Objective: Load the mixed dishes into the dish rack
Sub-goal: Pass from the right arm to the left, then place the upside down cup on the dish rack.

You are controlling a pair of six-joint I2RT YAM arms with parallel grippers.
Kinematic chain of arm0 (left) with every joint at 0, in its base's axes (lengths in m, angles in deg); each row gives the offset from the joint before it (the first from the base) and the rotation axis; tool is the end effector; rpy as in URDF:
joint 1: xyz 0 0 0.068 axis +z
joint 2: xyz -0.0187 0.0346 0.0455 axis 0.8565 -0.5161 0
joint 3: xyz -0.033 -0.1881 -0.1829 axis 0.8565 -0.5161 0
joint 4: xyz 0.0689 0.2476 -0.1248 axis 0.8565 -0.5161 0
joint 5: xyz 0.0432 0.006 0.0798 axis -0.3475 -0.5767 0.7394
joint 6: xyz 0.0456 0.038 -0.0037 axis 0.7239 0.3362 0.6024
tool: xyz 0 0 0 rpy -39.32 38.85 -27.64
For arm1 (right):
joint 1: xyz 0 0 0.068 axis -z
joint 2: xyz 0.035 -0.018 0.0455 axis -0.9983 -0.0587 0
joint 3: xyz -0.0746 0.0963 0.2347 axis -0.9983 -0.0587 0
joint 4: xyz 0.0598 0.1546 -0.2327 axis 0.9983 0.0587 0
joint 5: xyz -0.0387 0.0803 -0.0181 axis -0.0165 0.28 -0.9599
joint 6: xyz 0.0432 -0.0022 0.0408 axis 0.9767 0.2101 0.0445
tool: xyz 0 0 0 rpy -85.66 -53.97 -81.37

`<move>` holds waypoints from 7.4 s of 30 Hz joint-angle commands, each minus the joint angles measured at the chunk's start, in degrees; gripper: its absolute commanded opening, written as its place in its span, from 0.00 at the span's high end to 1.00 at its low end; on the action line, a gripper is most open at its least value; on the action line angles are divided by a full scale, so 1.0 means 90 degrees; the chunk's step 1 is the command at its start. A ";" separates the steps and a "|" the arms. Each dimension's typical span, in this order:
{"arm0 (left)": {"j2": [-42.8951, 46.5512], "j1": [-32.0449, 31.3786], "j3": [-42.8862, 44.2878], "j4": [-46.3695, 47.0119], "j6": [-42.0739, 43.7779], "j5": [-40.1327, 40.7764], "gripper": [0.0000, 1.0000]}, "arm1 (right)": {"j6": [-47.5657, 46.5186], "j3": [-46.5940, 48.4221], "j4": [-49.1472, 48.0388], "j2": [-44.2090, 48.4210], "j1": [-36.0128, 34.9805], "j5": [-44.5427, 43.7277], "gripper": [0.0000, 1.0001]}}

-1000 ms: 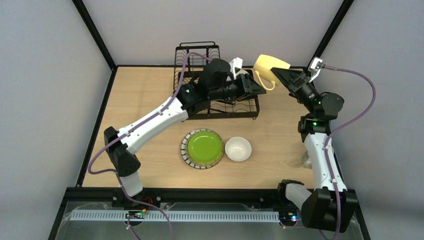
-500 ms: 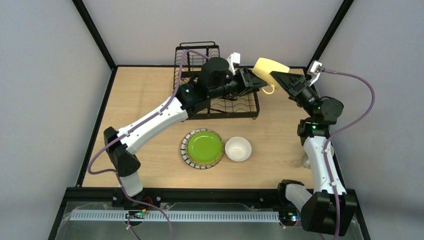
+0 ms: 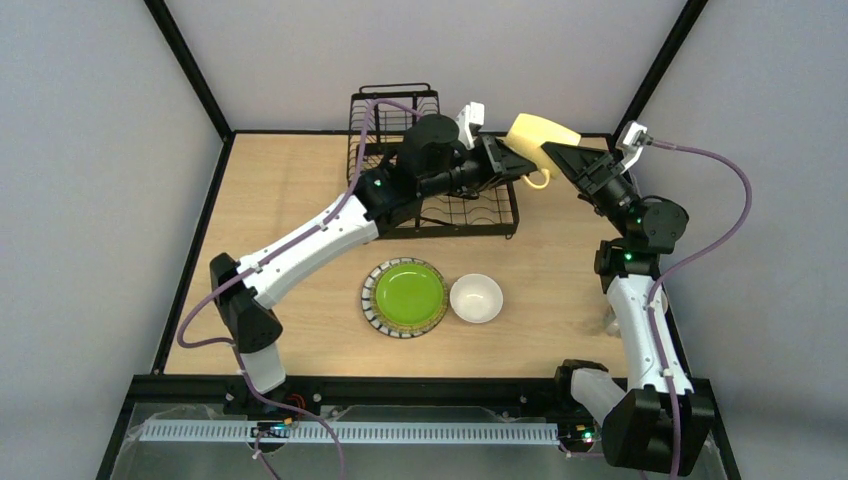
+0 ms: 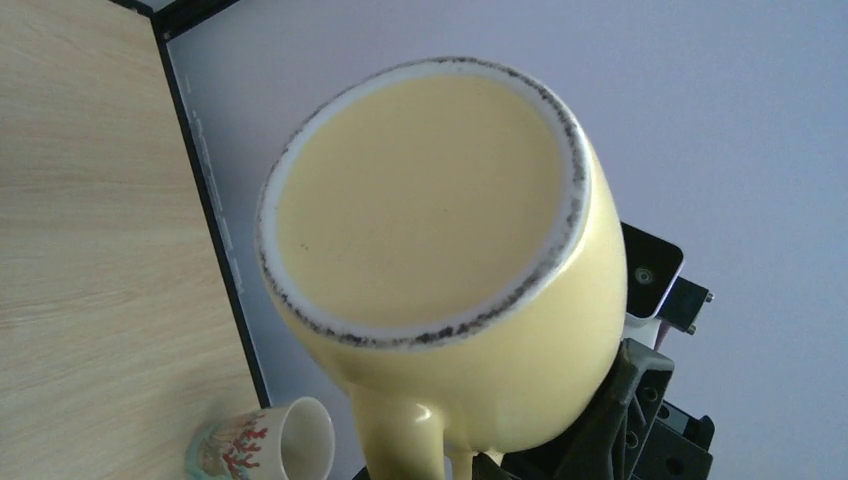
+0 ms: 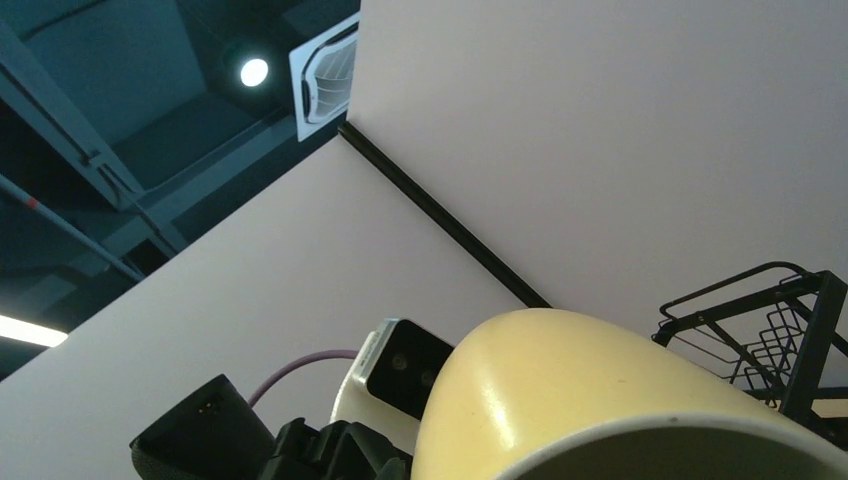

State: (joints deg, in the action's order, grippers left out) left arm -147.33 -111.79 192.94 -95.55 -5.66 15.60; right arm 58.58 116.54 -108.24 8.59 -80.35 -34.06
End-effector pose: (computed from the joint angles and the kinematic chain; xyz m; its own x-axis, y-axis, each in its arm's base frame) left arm 0.2647 -0.3633 0.4378 -0.8511 -0.3618 -0.3806 0.2917 0.2769 -0.9156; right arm 0.2475 0.0046 0.4037 -0.3729 0.7157 -0.5905 -0.6880 0.2138 0.6935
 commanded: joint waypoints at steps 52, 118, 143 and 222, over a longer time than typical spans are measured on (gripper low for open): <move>-0.0156 0.0050 0.0530 -0.0106 0.1759 0.0730 0.98 | -0.1528 -0.0553 0.1445 0.0472 -0.0035 -0.0615 0.21; -0.2245 -0.0667 0.1735 -0.2027 0.2761 0.5264 0.98 | -0.4221 0.0925 0.5514 -0.0500 -0.0029 -0.3064 0.11; -0.3744 -0.0683 0.2194 -0.2207 0.2746 0.7567 0.98 | -0.4592 0.1957 0.5031 -0.2759 -0.0151 -0.2316 0.14; -0.4147 -0.0092 0.2218 -0.1805 0.3261 0.6771 0.33 | -0.5598 0.2431 0.5524 -0.4037 -0.0483 -0.2848 0.16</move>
State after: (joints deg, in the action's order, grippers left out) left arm -189.07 -111.70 211.04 -115.36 19.08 75.01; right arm 11.04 136.08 -60.90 -26.95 -84.37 -57.29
